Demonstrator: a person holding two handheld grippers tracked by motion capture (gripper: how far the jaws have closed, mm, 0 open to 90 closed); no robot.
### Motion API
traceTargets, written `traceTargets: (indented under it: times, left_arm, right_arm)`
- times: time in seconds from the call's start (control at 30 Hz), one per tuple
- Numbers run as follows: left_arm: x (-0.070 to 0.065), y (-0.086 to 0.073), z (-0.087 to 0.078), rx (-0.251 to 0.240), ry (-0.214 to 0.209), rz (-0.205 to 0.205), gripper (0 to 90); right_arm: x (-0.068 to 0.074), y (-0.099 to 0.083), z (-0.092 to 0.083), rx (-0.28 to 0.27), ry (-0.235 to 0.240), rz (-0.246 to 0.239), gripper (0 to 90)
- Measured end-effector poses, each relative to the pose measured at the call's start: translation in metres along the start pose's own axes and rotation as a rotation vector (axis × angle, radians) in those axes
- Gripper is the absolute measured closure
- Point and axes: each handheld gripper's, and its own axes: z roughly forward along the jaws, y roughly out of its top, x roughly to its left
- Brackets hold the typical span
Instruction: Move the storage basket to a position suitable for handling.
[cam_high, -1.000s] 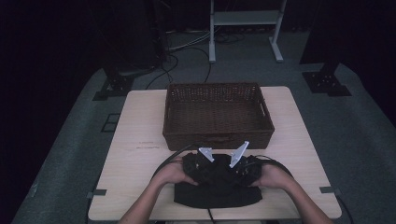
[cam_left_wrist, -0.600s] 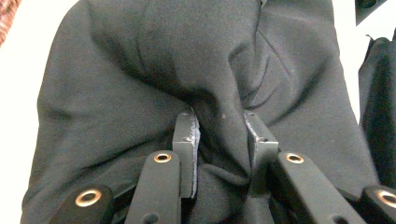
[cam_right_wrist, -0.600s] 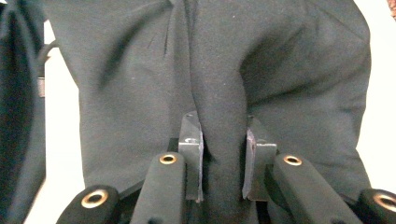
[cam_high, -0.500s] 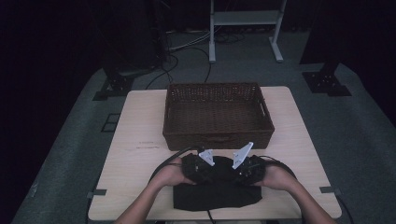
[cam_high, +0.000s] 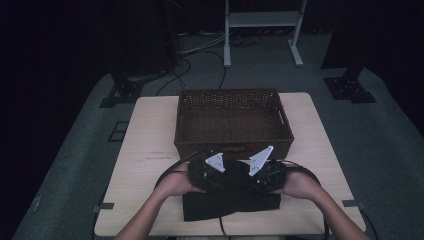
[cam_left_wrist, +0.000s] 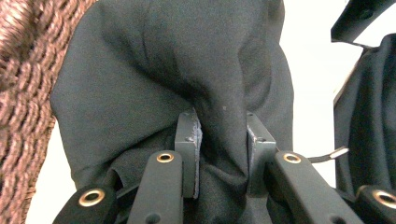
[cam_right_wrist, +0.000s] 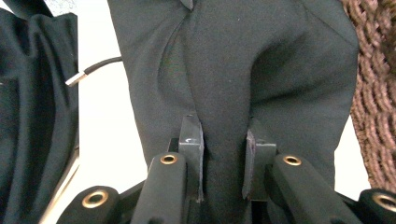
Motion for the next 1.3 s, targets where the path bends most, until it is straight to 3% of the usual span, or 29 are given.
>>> traceTargets:
  times: [0.67, 1.3]
  left_arm:
    - [-0.004, 0.025, -0.038, -0.020, 0.033, 0.038, 71.9]
    - [-0.004, 0.038, -0.070, -0.035, 0.059, 0.053, 71.9]
  right_arm:
    - [-0.002, 0.013, -0.040, -0.065, -0.013, -0.016, 72.9]
    - [-0.004, 0.034, -0.070, -0.089, -0.037, -0.048, 72.9]
